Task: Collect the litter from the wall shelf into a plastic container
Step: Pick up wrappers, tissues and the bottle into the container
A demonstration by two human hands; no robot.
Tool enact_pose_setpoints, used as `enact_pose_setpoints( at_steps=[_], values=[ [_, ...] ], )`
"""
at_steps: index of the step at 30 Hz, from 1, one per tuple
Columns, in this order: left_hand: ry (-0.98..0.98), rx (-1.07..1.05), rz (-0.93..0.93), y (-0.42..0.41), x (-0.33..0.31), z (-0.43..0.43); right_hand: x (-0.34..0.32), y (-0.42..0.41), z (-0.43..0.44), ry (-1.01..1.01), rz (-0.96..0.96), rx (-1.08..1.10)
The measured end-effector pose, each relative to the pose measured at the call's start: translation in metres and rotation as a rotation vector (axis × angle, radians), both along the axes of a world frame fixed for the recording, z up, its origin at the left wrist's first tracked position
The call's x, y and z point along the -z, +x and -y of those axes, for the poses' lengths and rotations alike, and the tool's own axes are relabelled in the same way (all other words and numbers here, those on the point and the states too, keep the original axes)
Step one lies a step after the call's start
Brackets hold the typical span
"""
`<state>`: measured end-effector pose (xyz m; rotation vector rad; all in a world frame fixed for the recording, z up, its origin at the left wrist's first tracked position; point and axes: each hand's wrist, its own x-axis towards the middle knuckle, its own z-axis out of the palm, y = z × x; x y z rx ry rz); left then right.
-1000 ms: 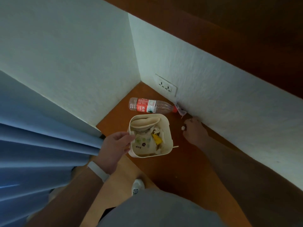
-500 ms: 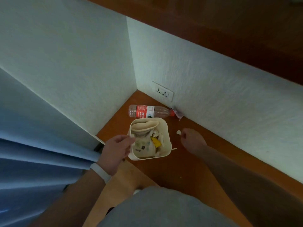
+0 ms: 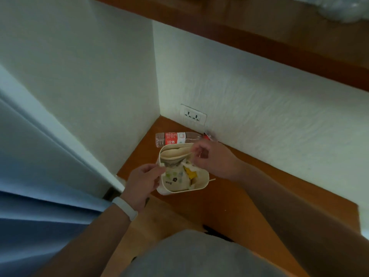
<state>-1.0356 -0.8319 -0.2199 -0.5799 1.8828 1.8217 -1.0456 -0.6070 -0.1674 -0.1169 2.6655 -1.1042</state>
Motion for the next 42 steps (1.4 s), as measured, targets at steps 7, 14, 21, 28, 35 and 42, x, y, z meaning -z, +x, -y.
enact_pose_setpoints(
  at_steps=[7, 14, 21, 28, 35, 42],
  values=[
    [0.027, -0.044, 0.043, -0.014, 0.015, 0.015, 0.034, 0.002, -0.041, 0.270, 0.011, 0.160],
    [0.043, -0.125, 0.053, -0.024, 0.025, 0.002, 0.109, -0.016, -0.088, 0.393, 0.196, 0.242],
    [-0.007, -0.140, 0.044, -0.039, 0.018, -0.011, 0.163, -0.042, -0.099, 0.411, 0.259, 0.184],
    [-0.055, -0.158, 0.048, -0.043, 0.012, -0.019, 0.177, -0.054, -0.089, 0.420, 0.181, 0.062],
    [-0.077, -0.177, 0.022, -0.046, 0.001, -0.022, 0.137, -0.064, -0.071, 0.211, 0.146, 0.152],
    [-0.089, -0.152, -0.002, -0.042, 0.000, -0.018, 0.050, -0.060, -0.041, -0.032, 0.023, 0.134]
  ],
)
